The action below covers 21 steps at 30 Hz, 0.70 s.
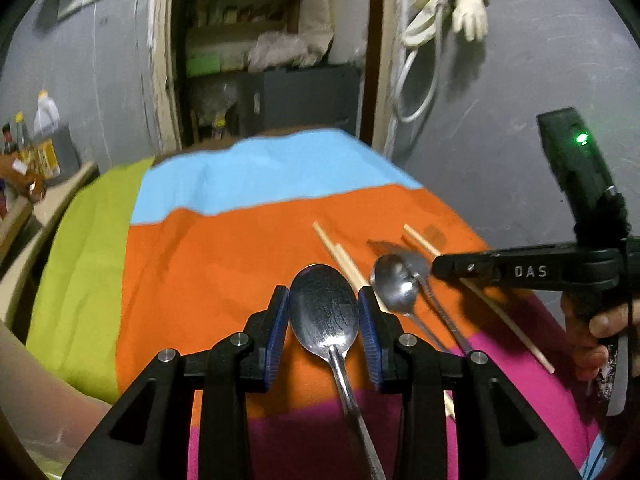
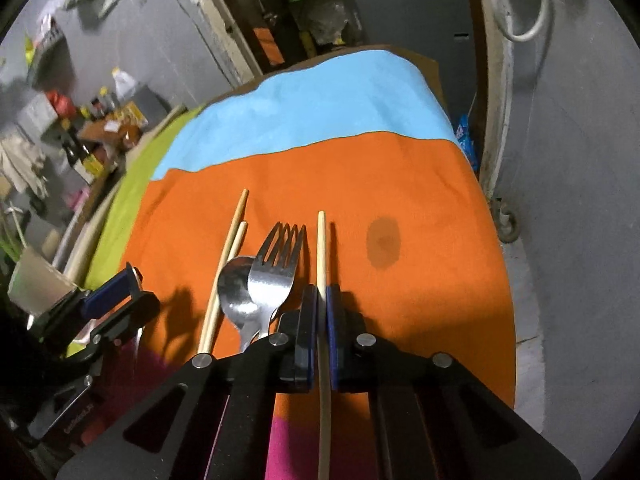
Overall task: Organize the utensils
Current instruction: 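Close the left tool on a metal spoon while the right tool grasps a chopstick, then lift the spoon and chopstick and carry them over the white holder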
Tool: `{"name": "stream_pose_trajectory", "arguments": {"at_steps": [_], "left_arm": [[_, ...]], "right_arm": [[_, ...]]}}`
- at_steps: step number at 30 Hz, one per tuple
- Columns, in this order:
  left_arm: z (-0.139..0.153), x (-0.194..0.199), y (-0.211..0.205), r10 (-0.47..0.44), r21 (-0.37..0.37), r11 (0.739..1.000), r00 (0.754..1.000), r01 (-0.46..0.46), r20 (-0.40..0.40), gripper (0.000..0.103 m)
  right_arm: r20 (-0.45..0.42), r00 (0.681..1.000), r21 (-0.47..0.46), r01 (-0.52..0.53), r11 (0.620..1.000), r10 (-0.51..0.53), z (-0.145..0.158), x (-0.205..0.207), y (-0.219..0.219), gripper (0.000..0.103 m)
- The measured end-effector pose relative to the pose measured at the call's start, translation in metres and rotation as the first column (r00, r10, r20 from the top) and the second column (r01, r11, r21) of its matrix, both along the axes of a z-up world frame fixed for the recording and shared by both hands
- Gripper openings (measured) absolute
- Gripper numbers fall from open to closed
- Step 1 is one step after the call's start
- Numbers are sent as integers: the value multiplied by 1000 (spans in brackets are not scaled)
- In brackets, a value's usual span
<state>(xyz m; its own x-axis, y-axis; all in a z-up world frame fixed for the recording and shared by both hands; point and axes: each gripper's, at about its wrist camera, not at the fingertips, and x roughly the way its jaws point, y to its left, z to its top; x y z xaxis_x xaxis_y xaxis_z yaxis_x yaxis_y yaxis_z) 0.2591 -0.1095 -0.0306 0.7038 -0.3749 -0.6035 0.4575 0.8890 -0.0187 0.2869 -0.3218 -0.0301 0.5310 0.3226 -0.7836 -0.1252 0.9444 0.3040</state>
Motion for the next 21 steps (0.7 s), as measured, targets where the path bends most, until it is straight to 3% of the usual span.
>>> {"name": "stream_pose_trajectory", "arguments": {"at_steps": [3, 8, 10, 14, 21], "left_arm": [[6, -10, 1, -16, -13, 1000, 999, 17, 48, 30], [18, -23, 3, -24, -44, 999, 993, 29, 116, 30], [23, -30, 4, -25, -56, 998, 989, 34, 143, 30], [35, -44, 8, -13, -71, 997, 978, 28, 206, 30], [69, -66, 25, 37, -128, 992, 955, 1, 294, 30]], "right_arm": [[34, 999, 95, 20, 995, -23, 7, -13, -8, 3], [264, 963, 87, 23, 996, -46, 37, -47, -2, 3], [368, 929, 79, 14, 997, -42, 48, -63, 6, 3], [496, 867, 83, 4, 997, -45, 59, -81, 19, 3], [699, 714, 89, -29, 996, -41, 87, -108, 44, 3]]}}
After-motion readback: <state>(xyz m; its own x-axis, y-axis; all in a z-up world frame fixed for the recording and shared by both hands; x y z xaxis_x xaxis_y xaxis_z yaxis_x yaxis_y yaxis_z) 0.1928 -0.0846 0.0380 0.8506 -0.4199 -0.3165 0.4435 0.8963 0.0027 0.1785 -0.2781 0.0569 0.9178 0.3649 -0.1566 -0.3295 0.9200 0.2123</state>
